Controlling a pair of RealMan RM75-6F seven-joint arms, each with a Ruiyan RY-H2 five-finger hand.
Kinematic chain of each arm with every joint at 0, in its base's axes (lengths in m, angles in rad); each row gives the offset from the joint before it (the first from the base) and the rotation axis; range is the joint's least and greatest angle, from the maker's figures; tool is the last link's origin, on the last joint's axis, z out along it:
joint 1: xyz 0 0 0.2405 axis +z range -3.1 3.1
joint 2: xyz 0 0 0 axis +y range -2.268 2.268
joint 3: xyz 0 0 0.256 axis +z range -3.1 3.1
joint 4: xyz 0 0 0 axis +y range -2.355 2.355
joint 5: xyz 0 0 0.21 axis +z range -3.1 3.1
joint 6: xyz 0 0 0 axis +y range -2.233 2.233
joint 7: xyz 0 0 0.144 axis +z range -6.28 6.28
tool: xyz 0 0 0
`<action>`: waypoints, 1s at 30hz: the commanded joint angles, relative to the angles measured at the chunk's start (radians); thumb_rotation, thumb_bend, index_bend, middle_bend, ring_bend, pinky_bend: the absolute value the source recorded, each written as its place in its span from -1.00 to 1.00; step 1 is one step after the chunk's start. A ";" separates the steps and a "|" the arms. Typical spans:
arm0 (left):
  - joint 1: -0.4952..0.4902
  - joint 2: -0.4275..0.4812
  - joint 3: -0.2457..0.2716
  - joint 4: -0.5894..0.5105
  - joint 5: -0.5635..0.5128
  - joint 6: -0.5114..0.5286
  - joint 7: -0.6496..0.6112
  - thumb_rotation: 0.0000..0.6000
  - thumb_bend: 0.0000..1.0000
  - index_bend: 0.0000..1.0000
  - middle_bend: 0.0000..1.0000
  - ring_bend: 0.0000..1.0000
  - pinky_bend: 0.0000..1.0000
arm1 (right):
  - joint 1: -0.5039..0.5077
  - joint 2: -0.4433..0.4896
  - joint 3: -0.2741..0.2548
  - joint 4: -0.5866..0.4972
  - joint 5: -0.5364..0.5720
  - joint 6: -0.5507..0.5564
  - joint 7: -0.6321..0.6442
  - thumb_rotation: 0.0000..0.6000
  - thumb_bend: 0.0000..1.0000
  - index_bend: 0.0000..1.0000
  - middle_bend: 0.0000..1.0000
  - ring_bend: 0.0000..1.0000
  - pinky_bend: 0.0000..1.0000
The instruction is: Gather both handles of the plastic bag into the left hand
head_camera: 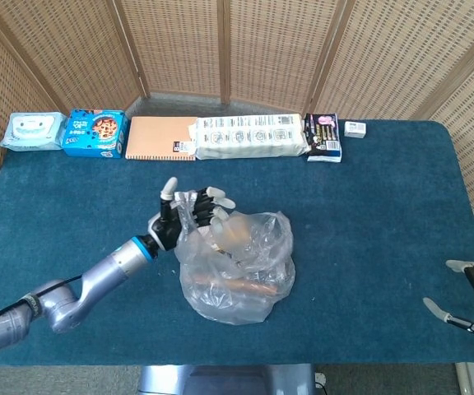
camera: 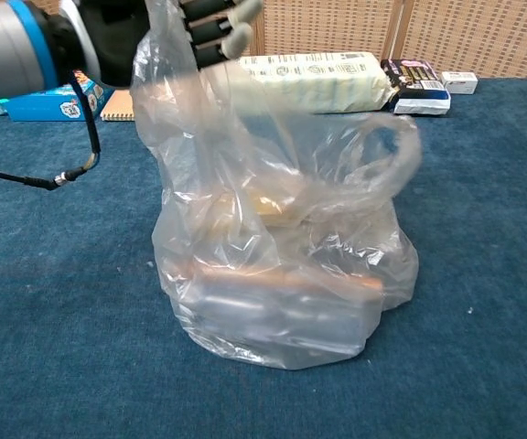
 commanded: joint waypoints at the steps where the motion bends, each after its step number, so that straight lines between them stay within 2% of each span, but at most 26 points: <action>1: -0.022 0.059 0.077 0.010 0.055 0.111 -0.102 -1.00 -0.86 -0.31 -0.23 -0.15 -0.03 | 0.023 -0.014 0.011 0.012 -0.002 -0.018 0.013 0.14 -0.61 -0.36 -0.23 -0.25 -0.37; 8: -0.063 0.105 0.142 -0.001 0.067 0.197 -0.123 -1.00 -0.86 -0.31 -0.23 -0.15 -0.03 | 0.069 -0.053 0.023 0.039 -0.016 -0.046 0.046 0.51 -0.63 -0.36 -0.24 -0.28 -0.37; 16: -0.110 0.134 0.184 -0.023 0.039 0.220 -0.109 -1.00 -0.86 -0.31 -0.23 -0.15 -0.03 | 0.134 -0.139 0.038 0.111 -0.037 -0.078 0.097 0.65 -0.71 -0.41 -0.33 -0.37 -0.37; 24: -0.148 0.151 0.194 -0.043 -0.004 0.231 -0.090 -1.00 -0.86 -0.31 -0.22 -0.15 -0.03 | 0.191 -0.212 0.058 0.215 -0.023 -0.117 0.105 0.98 -0.71 -0.53 -0.39 -0.42 -0.37; 30: -0.179 0.164 0.203 -0.059 -0.026 0.229 -0.084 -1.00 -0.86 -0.31 -0.22 -0.15 -0.03 | 0.212 -0.261 0.058 0.292 -0.018 -0.117 0.112 1.00 -0.71 -0.59 -0.44 -0.46 -0.37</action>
